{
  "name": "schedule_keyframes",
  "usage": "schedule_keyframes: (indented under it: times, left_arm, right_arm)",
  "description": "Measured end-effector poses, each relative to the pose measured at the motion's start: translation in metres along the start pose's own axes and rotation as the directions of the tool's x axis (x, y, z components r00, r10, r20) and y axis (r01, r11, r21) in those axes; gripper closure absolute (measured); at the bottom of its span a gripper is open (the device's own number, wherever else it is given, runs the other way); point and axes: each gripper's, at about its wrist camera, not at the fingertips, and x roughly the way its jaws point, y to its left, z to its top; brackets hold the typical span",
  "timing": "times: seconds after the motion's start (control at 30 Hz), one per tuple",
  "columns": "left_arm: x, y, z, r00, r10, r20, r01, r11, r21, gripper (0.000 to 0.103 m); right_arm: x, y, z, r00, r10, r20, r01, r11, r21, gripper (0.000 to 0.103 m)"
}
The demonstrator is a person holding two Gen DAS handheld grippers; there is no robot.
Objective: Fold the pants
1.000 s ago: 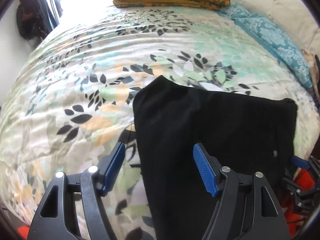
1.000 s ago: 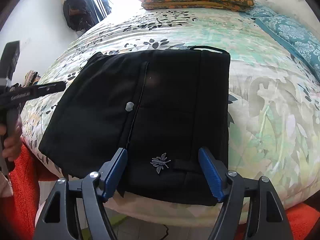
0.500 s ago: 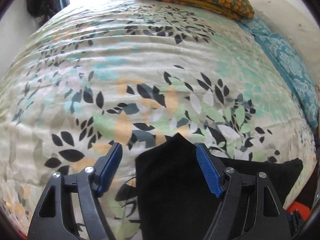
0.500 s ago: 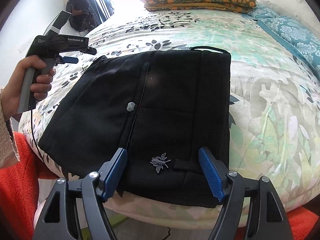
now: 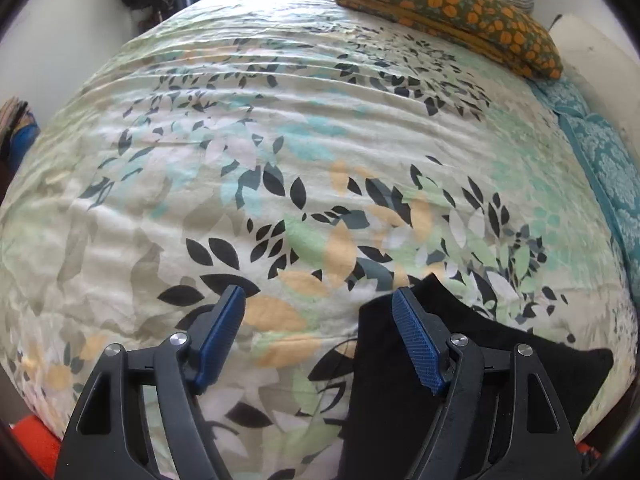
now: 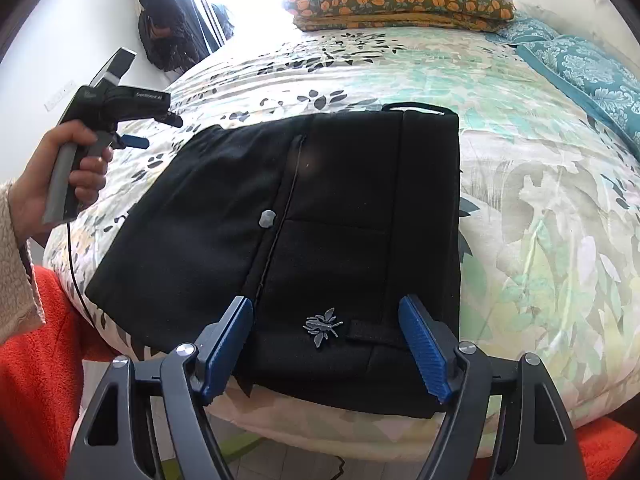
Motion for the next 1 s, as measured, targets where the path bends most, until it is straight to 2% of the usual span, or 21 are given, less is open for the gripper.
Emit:
schedule_keyframes:
  times: [0.1,0.2,0.3,0.37,0.5,0.67,1.0]
  left_arm:
    - [-0.038,-0.018,-0.044,0.994,-0.11,0.008,0.109,0.988,0.113,0.025]
    - [-0.059,-0.046,-0.096,0.984,-0.176,-0.008,0.173,0.954,0.244,0.025]
    - [-0.056,-0.079,-0.139,0.989,-0.149,-0.024,0.147,0.918,0.368,0.025]
    - [-0.043,-0.087,-0.156,0.997,-0.076,-0.031,0.082,0.919,0.386,0.025]
    - [-0.034,-0.079,-0.165,0.999,-0.045,0.001,0.042,0.94,0.337,0.018]
    - [-0.033,-0.073,-0.162,0.999,-0.045,-0.009,0.046,0.94,0.338,0.017]
    - [-0.033,-0.072,-0.167,0.999,-0.041,0.001,0.038,0.938,0.343,0.016]
  right_arm:
    - [-0.03,-0.002,-0.001,0.995,-0.012,0.103,0.009,0.999,0.036,0.027]
    - [-0.044,0.009,-0.003,0.987,-0.031,0.158,0.032,0.999,-0.005,0.024]
    - [-0.027,0.021,-0.006,0.993,-0.074,0.087,0.079,0.995,-0.057,0.023]
    - [-0.005,0.02,-0.013,0.991,-0.132,-0.01,0.131,0.988,-0.084,0.022]
    - [0.002,0.028,-0.018,0.986,-0.168,-0.01,0.166,0.977,-0.131,0.016]
    - [0.005,0.024,-0.02,0.986,-0.167,-0.006,0.165,0.979,-0.122,0.011]
    - [0.006,0.027,-0.021,0.985,-0.172,0.003,0.171,0.976,-0.134,0.011]
